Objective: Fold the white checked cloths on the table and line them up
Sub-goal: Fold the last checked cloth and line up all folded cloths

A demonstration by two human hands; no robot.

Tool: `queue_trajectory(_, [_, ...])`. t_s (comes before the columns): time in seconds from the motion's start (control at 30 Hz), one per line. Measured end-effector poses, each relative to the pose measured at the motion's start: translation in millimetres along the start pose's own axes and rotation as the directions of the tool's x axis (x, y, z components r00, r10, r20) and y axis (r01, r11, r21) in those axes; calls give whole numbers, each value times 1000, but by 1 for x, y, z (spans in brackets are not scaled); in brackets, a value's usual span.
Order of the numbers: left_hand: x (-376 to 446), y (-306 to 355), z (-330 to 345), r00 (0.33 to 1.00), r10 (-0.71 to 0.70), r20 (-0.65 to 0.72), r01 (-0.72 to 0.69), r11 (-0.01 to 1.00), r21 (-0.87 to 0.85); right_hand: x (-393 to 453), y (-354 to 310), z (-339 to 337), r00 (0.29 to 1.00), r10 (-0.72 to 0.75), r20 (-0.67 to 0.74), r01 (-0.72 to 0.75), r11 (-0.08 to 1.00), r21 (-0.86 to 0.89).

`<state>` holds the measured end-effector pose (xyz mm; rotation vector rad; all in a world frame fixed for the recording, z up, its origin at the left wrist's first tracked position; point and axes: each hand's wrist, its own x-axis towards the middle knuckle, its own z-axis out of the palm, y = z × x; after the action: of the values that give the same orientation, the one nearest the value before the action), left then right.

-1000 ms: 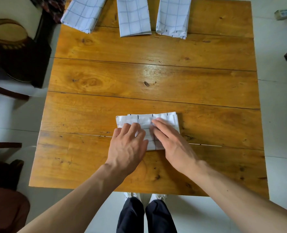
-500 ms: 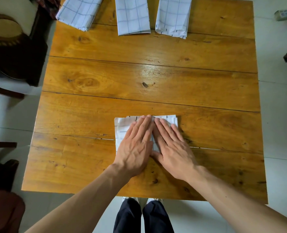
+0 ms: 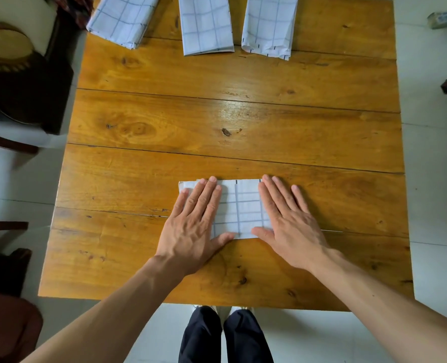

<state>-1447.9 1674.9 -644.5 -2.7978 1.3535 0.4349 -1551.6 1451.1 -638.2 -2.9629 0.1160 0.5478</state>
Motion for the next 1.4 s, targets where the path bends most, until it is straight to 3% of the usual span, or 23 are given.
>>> queue_trajectory(0.2, [-9, -18, -7, 998, 17, 55, -18, 1000, 11, 0, 2, -5, 999, -21, 28, 21, 1000, -6])
queue_trajectory(0.4, [-3, -6, -18, 999, 1, 48, -3, 999, 35, 0, -32, -14, 994, 83, -67, -78, 994, 79])
queue_trajectory(0.53, [3, 14, -31, 998, 70, -6, -71, 997, -42, 1, -53, -9, 981, -22, -191, 64, 974, 217])
queue_trajectory(0.73, [2, 7, -30, 994, 107, 14, -101, 967, -232, -2, -33, -2, 996, -57, -75, 66, 989, 129])
queue_trajectory(0.9, [-17, -18, -31, 1000, 23, 8, -19, 933, -358, -10, -11, -12, 999, -14, -32, 18, 990, 137])
queue_trajectory(1.17, [-15, -10, -46, 993, 99, 67, -88, 985, -148, -9, -24, -26, 997, 7, -78, 6, 984, 176])
queue_trajectory(1.4, [-12, 2, -44, 997, 75, -18, -76, 995, -68, -17, -29, -20, 990, 14, -137, 23, 964, 263])
